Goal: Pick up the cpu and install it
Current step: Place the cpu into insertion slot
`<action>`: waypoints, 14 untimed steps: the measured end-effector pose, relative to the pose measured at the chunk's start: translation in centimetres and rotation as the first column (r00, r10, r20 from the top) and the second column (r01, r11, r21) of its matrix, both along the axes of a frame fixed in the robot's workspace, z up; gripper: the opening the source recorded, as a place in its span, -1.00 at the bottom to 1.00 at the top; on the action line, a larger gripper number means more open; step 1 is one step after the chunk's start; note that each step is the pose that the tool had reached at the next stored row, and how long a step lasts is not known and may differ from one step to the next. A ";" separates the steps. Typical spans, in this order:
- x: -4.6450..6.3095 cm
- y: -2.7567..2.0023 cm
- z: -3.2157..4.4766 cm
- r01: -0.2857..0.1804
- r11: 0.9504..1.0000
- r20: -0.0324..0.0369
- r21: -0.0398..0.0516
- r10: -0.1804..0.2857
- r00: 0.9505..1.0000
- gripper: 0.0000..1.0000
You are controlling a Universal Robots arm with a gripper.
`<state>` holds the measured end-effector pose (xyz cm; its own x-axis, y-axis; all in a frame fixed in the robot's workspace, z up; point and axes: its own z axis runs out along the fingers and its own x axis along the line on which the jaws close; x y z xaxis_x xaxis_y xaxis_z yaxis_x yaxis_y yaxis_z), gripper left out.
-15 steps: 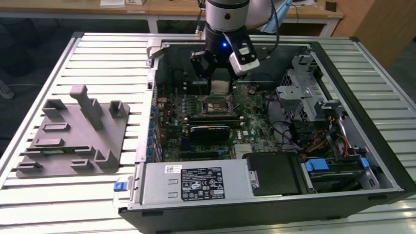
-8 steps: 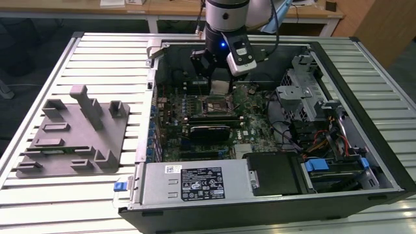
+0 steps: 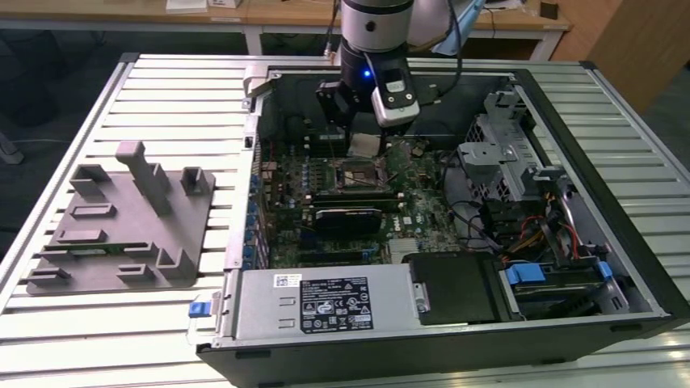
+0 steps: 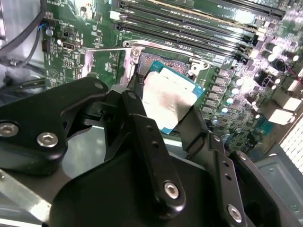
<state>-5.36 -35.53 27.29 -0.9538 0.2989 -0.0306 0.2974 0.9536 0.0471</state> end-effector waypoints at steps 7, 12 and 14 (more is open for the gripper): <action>0.0 0.00 0.00 0.085 0.996 0.000 0.000 -0.085 0.996 0.08; 0.0 0.00 -0.01 0.152 0.988 0.000 0.000 -0.152 0.988 0.08; 0.0 0.00 -0.01 0.180 0.984 0.000 0.000 -0.180 0.984 0.08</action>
<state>-5.36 -35.53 27.28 -0.8843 0.4658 -0.0306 0.4643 0.8844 0.0471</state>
